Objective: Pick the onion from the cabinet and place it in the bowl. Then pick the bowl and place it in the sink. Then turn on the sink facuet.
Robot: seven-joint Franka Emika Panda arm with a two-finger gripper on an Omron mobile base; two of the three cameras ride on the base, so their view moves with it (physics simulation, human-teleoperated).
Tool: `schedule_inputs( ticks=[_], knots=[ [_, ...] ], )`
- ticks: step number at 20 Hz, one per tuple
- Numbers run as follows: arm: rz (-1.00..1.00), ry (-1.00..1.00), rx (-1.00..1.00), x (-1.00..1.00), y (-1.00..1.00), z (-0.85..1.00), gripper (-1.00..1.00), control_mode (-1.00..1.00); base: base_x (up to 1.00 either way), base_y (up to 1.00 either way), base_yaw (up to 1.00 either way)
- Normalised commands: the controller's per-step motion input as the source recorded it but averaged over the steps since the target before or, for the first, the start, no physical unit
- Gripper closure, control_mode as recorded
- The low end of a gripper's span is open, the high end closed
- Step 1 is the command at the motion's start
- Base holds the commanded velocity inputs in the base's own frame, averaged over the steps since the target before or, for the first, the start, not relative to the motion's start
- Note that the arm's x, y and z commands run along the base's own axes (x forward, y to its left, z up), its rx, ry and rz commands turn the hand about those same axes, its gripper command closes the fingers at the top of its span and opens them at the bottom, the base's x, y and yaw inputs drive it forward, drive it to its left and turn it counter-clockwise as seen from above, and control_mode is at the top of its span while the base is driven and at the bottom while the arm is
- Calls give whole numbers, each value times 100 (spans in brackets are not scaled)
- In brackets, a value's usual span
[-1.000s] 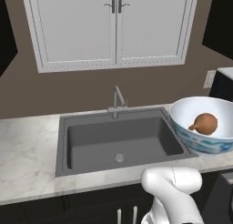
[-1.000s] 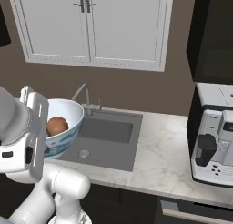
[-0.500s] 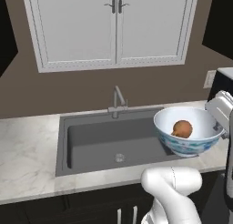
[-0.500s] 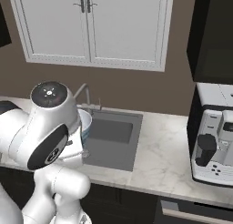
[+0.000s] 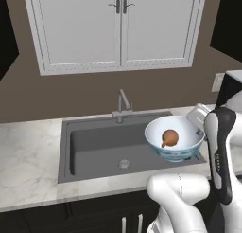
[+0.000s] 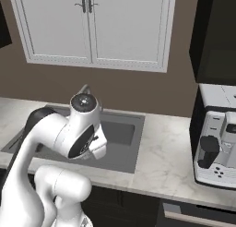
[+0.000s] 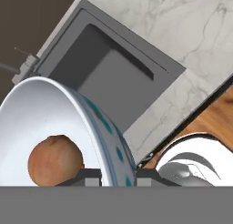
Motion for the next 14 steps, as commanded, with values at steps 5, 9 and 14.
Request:
schedule_inputs(
  ticks=[5,9,14],
  knots=[
    [4,0,-2,92,5,-39,100,-100,0,0,0],
    [2,1,0,88,14,-38,100,-100,0,0,0],
    [2,0,0,55,12,-52,100,-100,0,0,0]
  ],
)
